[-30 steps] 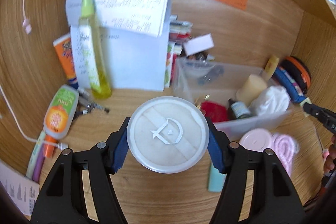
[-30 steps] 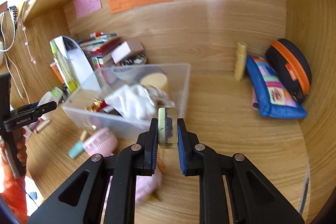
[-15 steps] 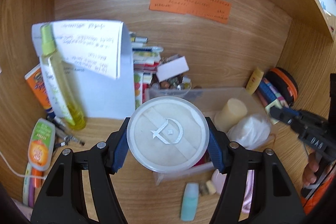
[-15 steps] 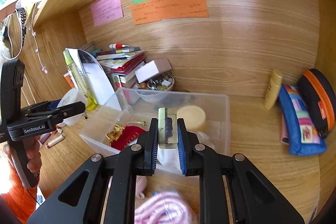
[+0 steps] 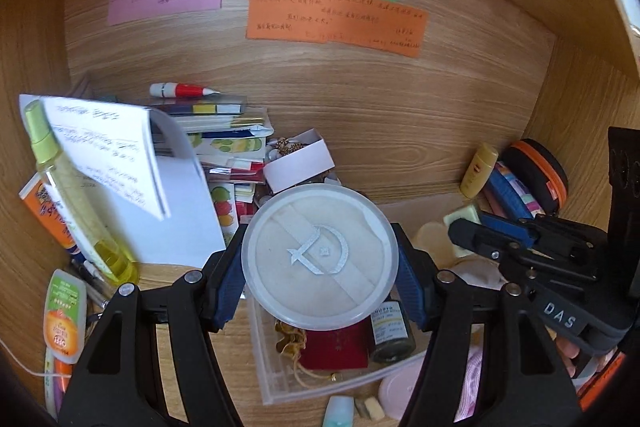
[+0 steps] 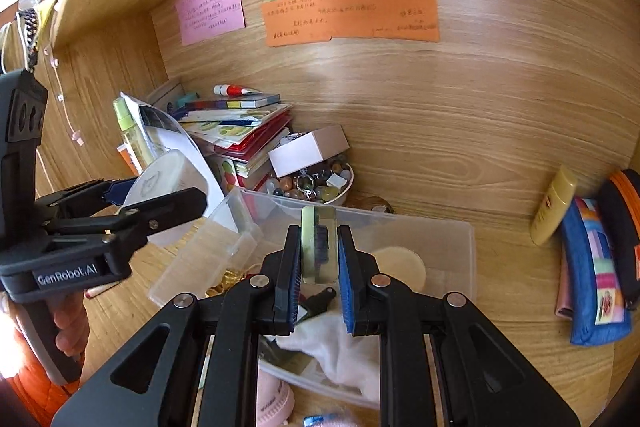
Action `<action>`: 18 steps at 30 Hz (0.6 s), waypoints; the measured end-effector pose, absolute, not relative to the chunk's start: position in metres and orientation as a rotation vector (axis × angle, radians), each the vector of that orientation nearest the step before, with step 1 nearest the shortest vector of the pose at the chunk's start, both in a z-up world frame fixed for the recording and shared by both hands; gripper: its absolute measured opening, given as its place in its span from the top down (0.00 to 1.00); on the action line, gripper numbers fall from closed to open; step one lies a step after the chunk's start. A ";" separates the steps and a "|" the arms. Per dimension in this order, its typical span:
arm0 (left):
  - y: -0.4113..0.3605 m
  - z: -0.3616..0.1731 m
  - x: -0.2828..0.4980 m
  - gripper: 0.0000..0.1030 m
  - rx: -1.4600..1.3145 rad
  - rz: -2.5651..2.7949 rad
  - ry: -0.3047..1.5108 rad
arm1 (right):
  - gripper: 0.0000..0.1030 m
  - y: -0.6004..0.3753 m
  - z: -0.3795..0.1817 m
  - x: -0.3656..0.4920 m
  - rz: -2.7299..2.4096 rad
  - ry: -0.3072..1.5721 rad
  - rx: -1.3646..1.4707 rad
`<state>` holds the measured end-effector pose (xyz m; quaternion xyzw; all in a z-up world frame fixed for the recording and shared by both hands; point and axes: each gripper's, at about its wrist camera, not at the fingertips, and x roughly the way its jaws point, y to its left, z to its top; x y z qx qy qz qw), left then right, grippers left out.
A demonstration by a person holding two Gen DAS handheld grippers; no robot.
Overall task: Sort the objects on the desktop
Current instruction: 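Carry the white lid and square item into the clear box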
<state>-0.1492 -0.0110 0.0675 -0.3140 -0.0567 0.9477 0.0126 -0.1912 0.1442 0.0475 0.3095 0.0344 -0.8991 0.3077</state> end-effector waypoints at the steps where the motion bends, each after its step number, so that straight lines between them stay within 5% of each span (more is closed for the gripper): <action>1: -0.010 0.066 -0.154 0.37 -0.987 2.951 -0.179 | 0.86 0.142 0.047 -0.194 -2.374 0.093 0.826; 18: -0.001 0.009 -0.195 0.37 -1.200 2.838 -0.159 | 0.86 0.128 0.015 -0.218 -2.381 0.154 0.909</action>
